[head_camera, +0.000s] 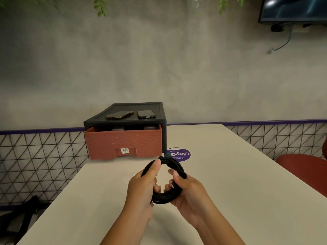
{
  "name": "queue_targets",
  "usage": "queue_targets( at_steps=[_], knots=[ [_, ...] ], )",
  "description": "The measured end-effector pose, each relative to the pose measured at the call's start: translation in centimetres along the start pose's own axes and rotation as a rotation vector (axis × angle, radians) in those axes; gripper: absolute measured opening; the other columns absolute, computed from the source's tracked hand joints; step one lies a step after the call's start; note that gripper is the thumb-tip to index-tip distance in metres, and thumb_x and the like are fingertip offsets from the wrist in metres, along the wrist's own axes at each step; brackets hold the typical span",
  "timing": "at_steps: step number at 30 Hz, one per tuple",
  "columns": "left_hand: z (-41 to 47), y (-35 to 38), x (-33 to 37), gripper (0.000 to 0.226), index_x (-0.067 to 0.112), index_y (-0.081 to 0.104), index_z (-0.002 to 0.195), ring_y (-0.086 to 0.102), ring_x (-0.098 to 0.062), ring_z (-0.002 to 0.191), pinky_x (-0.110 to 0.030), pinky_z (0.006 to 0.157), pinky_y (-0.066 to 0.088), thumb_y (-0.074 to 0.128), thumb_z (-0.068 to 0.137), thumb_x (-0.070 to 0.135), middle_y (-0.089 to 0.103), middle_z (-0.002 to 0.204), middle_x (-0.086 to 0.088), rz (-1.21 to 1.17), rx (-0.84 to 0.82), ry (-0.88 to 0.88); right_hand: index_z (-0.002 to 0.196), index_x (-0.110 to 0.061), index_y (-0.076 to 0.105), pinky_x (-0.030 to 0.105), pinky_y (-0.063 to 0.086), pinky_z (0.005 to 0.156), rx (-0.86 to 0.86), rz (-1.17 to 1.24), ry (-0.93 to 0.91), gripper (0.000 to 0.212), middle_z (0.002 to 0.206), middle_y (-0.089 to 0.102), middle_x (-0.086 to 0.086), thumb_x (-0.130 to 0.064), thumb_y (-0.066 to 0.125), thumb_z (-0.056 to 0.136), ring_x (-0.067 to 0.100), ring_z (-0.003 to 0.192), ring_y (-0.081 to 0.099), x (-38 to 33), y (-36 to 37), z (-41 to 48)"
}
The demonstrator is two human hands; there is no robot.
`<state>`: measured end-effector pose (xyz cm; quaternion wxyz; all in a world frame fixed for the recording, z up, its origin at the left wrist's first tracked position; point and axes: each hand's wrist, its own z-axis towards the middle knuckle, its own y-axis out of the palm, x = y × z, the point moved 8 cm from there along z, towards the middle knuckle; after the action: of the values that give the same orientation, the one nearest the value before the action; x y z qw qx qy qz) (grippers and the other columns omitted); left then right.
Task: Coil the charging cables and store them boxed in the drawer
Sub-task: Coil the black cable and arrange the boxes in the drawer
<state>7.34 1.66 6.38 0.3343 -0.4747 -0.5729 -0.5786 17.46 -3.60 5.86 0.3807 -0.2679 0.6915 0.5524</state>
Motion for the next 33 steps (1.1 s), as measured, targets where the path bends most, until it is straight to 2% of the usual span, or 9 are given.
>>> queue_targets(
  at_steps=[4, 8, 15, 20, 22, 24, 26, 29, 33],
  knots=[
    [0.5, 1.0, -2.7, 0.031, 0.010, 0.052, 0.072, 0.031, -0.012, 0.045, -0.025, 0.060, 0.039, 0.068, 0.082, 0.035, 0.031, 0.046, 0.005, -0.236, 0.006, -0.235, 0.092, -0.002, 0.058, 0.033, 0.048, 0.064, 0.074, 0.144, 0.048, 0.012, 0.054, 0.044, 0.004, -0.009, 0.048, 0.094, 0.017, 0.052, 0.048, 0.7, -1.1, 0.9],
    [0.7, 1.5, -4.0, 0.031, 0.008, 0.052, 0.073, 0.033, -0.008, 0.032, -0.026, 0.059, 0.036, 0.066, 0.084, 0.034, 0.029, 0.038, 0.005, -0.239, 0.008, -0.254, 0.090, -0.004, 0.056, 0.030, 0.049, 0.062, 0.102, 0.042, 0.109, 0.008, 0.055, 0.043, 0.004, 0.001, 0.054, 0.085, 0.018, 0.052, 0.049, 1.2, -2.2, 1.5],
    [2.3, 1.5, -6.0, 0.028, 0.009, 0.051, 0.068, 0.039, -0.015, 0.041, -0.026, 0.055, 0.034, 0.063, 0.087, 0.026, 0.037, 0.036, 0.005, -0.070, 0.044, -0.210, 0.097, -0.016, 0.052, 0.020, 0.039, 0.058, 0.250, -1.039, -0.089, 0.021, 0.089, 0.054, 0.003, -0.011, 0.058, 0.077, 0.014, 0.071, 0.052, -0.5, -5.6, 3.6],
    [4.1, 2.5, -8.2, 0.022, 0.007, 0.051, 0.072, 0.044, -0.019, 0.051, -0.025, 0.052, 0.033, 0.053, 0.093, 0.014, 0.048, 0.049, -0.003, 0.110, 0.002, -0.167, 0.079, -0.015, 0.050, 0.021, 0.031, 0.052, 0.246, -1.307, -0.087, 0.004, 0.090, 0.052, 0.008, -0.014, 0.052, 0.082, 0.019, 0.070, 0.047, -0.3, -7.9, 6.1],
    [5.0, 3.0, -8.3, 0.008, 0.008, 0.054, 0.097, 0.052, -0.021, 0.059, -0.027, 0.058, 0.040, 0.047, 0.094, 0.008, 0.055, 0.063, -0.007, 0.258, -0.026, -0.083, 0.078, -0.017, 0.047, 0.025, 0.035, 0.063, 0.240, -1.398, -0.119, 0.010, 0.095, 0.048, 0.008, -0.015, 0.047, 0.087, 0.022, 0.080, 0.048, -0.3, -8.6, 6.9],
    [6.1, 3.5, -8.3, 0.031, 0.016, 0.049, 0.125, 0.060, -0.025, 0.095, -0.031, 0.082, 0.045, 0.044, 0.095, 0.010, 0.063, 0.103, -0.009, 0.577, -0.056, 0.037, 0.107, -0.012, 0.052, 0.028, 0.039, 0.080, 0.178, -1.503, -0.138, 0.019, 0.112, 0.049, 0.010, -0.016, 0.039, 0.093, 0.027, 0.103, 0.050, -0.1, -8.8, 7.9],
    [6.6, 4.4, -7.6, 0.040, 0.016, 0.042, 0.138, 0.045, -0.021, 0.124, -0.024, 0.100, 0.033, 0.041, 0.097, 0.014, 0.047, 0.135, -0.004, 0.925, -0.083, 0.237, 0.138, -0.009, 0.036, 0.027, 0.035, 0.096, 0.079, -1.554, -0.134, 0.041, 0.135, 0.044, 0.010, -0.015, 0.032, 0.098, 0.027, 0.123, 0.043, -0.2, -8.9, 8.8],
    [6.9, 6.1, -7.9, 0.044, 0.017, 0.033, 0.144, 0.035, -0.015, 0.132, -0.022, 0.107, 0.023, 0.033, 0.101, 0.027, 0.039, 0.145, 0.002, 1.266, -0.214, 0.418, 0.148, -0.012, 0.018, 0.021, 0.023, 0.106, -0.050, -1.556, -0.131, 0.050, 0.152, 0.028, 0.003, -0.015, 0.030, 0.100, 0.019, 0.137, 0.031, -0.7, -9.5, 10.0],
    [8.4, 6.8, -9.1, 0.052, 0.022, 0.023, 0.147, 0.030, -0.013, 0.136, -0.034, 0.113, 0.020, 0.024, 0.100, 0.044, 0.036, 0.148, 0.005, 1.429, -0.287, 0.414, 0.149, -0.020, 0.015, 0.024, 0.017, 0.111, -0.062, -1.551, -0.076, 0.052, 0.154, 0.024, 0.000, -0.019, 0.032, 0.100, 0.017, 0.140, 0.025, -1.4, -11.1, 11.3]
  ],
)
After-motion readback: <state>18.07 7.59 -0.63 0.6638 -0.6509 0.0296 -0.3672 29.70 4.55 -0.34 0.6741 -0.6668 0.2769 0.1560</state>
